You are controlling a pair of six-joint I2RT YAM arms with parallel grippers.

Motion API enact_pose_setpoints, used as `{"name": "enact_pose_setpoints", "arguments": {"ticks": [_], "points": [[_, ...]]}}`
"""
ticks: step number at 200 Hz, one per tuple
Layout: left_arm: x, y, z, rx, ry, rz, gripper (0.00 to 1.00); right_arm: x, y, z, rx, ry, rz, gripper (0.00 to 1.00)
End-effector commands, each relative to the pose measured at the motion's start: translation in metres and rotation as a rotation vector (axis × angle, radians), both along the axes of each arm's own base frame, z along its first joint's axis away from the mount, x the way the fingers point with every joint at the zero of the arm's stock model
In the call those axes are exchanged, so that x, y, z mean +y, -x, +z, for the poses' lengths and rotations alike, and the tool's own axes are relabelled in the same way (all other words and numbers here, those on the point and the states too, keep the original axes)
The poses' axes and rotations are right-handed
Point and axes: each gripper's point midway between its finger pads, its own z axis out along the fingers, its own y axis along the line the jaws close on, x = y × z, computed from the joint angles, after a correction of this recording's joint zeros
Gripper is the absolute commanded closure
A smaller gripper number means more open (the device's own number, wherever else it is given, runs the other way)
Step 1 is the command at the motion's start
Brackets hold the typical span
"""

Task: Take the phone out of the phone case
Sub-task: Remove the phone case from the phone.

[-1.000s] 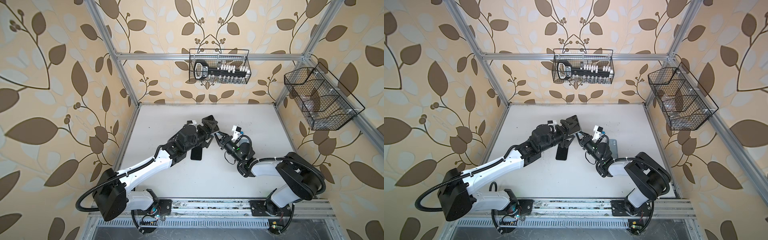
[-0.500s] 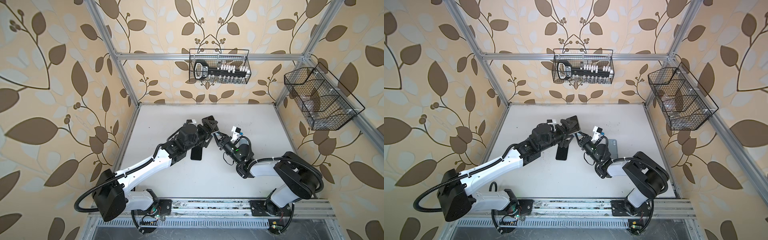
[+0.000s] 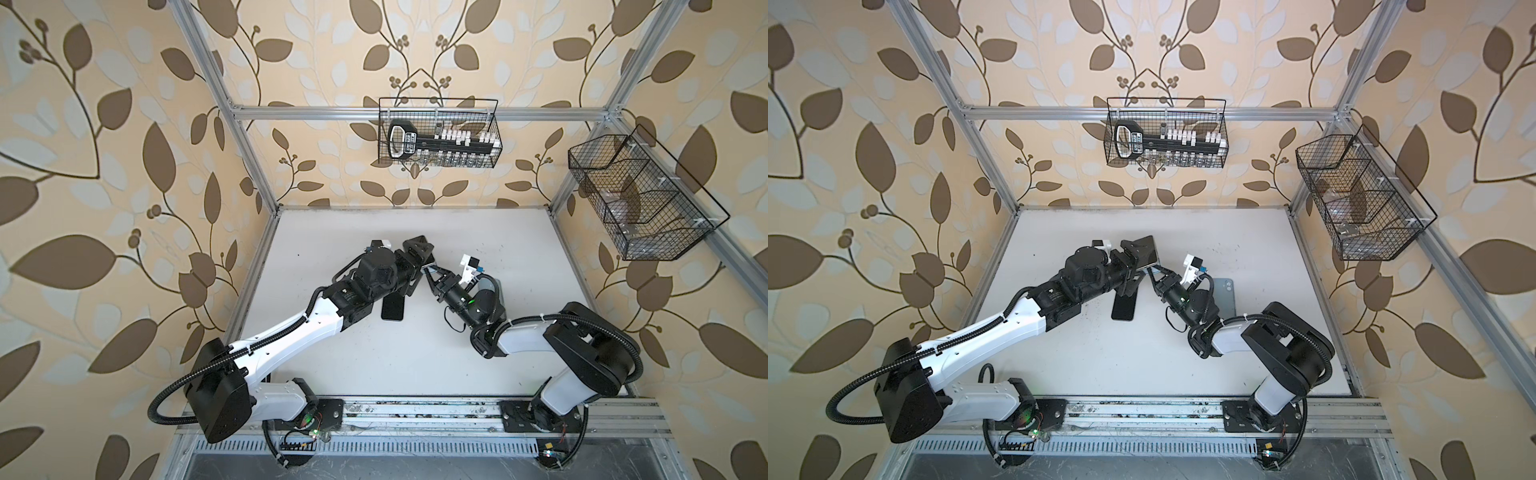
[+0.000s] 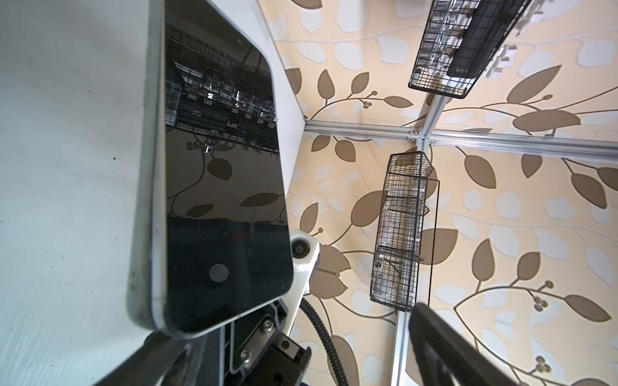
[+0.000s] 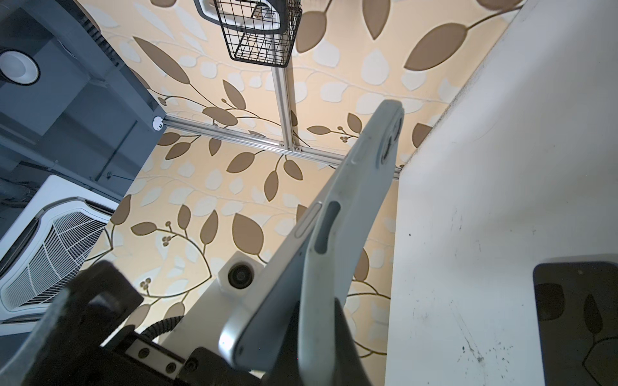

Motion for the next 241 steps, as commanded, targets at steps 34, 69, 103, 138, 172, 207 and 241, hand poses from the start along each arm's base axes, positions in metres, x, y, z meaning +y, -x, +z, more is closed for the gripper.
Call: {"name": "enact_pose_setpoints", "arguments": {"ticks": [34,69,103,138,172,207,241], "points": [[0.010,-0.020,0.039,-0.099,0.039,0.096,0.09,0.008,0.015,0.029,-0.093,-0.074,0.055,1.00],[0.005,-0.021,0.035,-0.088,0.040,0.085,0.14,0.009,0.015,0.029,-0.093,-0.072,0.059,1.00],[0.005,-0.021,0.034,-0.089,0.037,0.082,0.20,0.010,0.015,0.029,-0.093,-0.072,0.062,1.00],[0.008,-0.021,0.030,-0.088,0.020,0.093,0.42,0.010,0.015,0.029,-0.093,-0.073,0.063,1.00],[0.011,-0.021,0.027,-0.086,0.005,0.100,0.52,0.010,0.015,0.031,-0.096,-0.074,0.061,1.00],[0.013,-0.020,0.026,-0.088,-0.002,0.109,0.66,0.010,0.015,0.031,-0.094,-0.073,0.061,1.00],[0.014,-0.020,0.025,-0.087,-0.006,0.109,0.79,0.010,0.015,0.031,-0.095,-0.072,0.062,1.00]]}}
